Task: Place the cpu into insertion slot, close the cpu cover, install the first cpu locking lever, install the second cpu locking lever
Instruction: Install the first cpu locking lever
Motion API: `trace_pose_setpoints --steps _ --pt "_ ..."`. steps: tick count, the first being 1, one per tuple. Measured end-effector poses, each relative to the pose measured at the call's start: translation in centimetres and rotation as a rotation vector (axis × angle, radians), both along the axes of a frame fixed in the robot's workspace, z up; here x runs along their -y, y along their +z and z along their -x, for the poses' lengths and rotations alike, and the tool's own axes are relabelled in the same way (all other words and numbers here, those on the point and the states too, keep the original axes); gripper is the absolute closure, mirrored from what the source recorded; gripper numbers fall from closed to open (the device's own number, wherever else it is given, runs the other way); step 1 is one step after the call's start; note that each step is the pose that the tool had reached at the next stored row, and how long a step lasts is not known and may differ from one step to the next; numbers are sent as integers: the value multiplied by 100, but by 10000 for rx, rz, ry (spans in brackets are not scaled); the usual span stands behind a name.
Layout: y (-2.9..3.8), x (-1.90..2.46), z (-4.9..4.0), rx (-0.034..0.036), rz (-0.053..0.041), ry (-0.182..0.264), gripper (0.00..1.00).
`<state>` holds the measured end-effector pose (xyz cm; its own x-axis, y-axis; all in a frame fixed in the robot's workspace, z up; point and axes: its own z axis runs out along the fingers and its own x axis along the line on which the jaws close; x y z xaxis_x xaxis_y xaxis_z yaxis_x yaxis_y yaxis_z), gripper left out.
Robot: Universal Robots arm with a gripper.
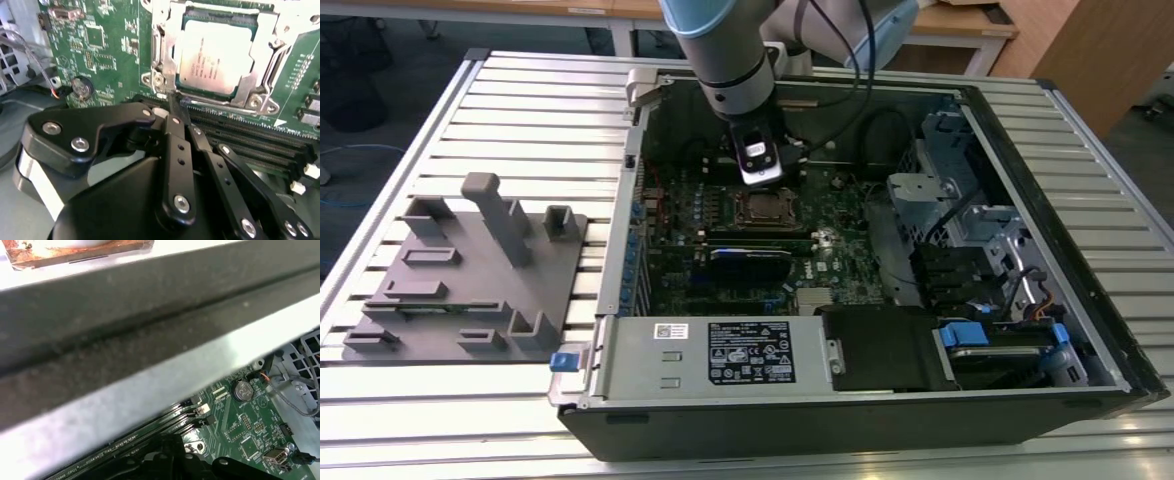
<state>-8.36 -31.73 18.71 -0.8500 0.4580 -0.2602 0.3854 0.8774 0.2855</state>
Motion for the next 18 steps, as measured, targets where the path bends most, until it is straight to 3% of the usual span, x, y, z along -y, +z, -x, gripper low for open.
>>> trace_pose_setpoints --steps 8,18 --pt "33 0 0 -1 0 0 90" --pt "206 0 0 0 -1 0 90"
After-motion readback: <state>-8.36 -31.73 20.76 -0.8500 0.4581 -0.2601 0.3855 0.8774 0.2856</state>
